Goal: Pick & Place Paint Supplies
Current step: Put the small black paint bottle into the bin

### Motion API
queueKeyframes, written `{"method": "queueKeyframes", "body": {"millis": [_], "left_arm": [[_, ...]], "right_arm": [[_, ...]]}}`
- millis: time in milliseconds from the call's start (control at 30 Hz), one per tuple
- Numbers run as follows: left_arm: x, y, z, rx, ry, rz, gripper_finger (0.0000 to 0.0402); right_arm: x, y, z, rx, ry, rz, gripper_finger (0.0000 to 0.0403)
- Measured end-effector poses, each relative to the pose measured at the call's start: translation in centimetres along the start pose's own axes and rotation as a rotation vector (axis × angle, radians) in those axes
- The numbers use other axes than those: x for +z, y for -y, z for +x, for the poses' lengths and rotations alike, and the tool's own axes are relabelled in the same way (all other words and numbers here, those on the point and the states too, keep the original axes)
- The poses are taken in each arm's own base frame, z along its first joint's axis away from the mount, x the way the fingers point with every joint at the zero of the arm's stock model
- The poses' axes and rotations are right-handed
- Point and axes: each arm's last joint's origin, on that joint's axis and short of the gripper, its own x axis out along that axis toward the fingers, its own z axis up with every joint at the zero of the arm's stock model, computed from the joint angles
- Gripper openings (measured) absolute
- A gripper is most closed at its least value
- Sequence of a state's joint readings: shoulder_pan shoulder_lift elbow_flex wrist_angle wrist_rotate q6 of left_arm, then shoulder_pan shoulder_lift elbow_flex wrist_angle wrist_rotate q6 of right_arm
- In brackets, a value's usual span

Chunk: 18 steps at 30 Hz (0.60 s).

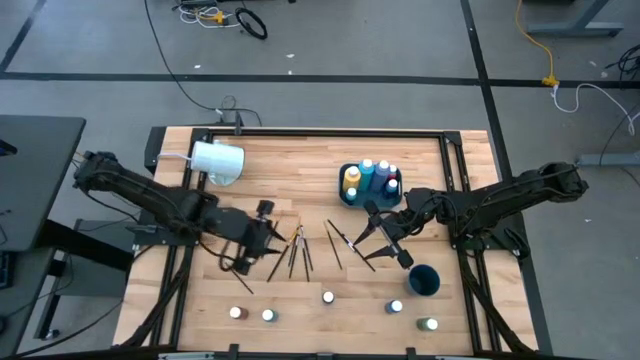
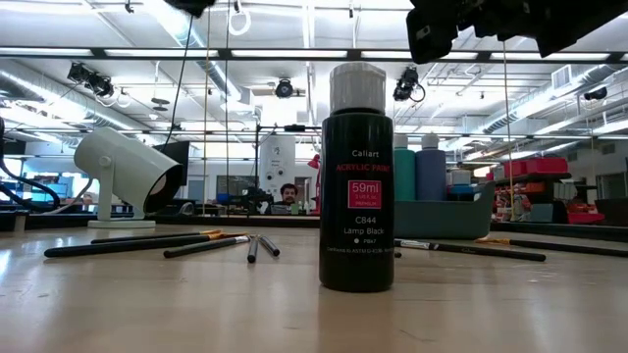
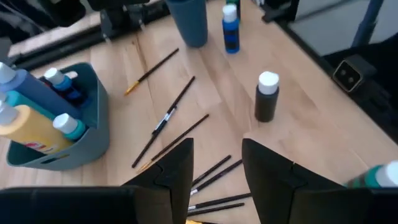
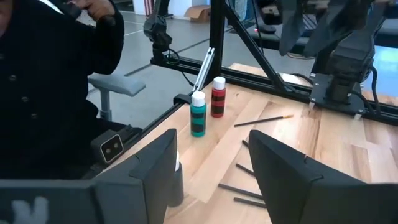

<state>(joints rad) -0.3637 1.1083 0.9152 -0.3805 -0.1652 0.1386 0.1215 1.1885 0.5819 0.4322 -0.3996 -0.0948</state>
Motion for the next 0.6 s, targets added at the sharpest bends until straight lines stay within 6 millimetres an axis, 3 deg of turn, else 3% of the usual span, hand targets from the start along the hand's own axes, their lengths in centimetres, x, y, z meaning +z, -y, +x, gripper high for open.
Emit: {"method": "queueKeyframes", "body": {"millis": [300,600], "left_arm": [[-6.4,0.6,-0.7,0.024,0.386,-0.225,0.0144],[-7.8,1.3,-0.2,-0.122,0.462,-0.273,0.0144]], "right_arm": [[0.1,0.2,0.0,-0.078,0.000,-0.048,0.0203],[-0.4,0.3,1.7,0.047,0.086,-0.029,0.0203]]}}
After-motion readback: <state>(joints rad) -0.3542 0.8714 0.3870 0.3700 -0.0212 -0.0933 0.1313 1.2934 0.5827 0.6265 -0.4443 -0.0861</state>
